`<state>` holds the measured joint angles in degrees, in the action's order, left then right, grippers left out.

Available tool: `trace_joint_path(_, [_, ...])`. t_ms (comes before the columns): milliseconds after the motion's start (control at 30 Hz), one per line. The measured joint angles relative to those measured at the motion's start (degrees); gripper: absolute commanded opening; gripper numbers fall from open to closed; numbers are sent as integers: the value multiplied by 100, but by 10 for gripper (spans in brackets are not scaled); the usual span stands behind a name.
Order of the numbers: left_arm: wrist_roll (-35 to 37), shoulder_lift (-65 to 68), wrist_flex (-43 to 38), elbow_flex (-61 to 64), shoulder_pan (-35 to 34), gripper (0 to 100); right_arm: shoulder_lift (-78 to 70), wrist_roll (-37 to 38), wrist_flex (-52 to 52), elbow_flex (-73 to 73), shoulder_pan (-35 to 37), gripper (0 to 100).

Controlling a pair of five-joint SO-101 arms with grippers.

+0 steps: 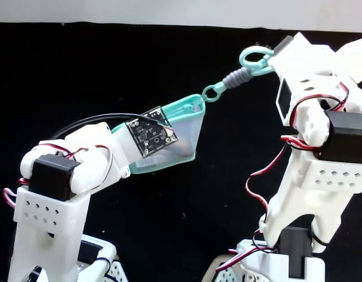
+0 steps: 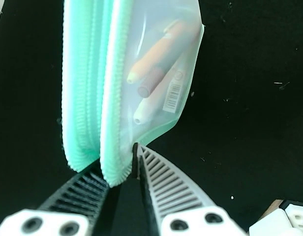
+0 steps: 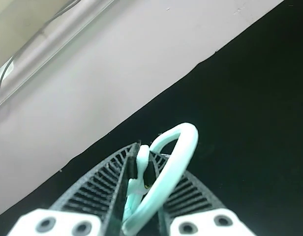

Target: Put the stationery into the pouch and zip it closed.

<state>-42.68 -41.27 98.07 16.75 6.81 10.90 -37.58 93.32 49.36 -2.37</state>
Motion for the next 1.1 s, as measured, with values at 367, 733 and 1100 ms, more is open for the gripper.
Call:
trace_joint_path(367, [18,0,0,0,0,7,-9,0,0,0,-35,12])
trace_joint_path(733, [1398,35,-1670,-35,-211,221,-9,0,0,0,-193,53])
trace_joint_path(1100, [2418,26,-1855,-598,-835,300,0,0,598,9,633,302])
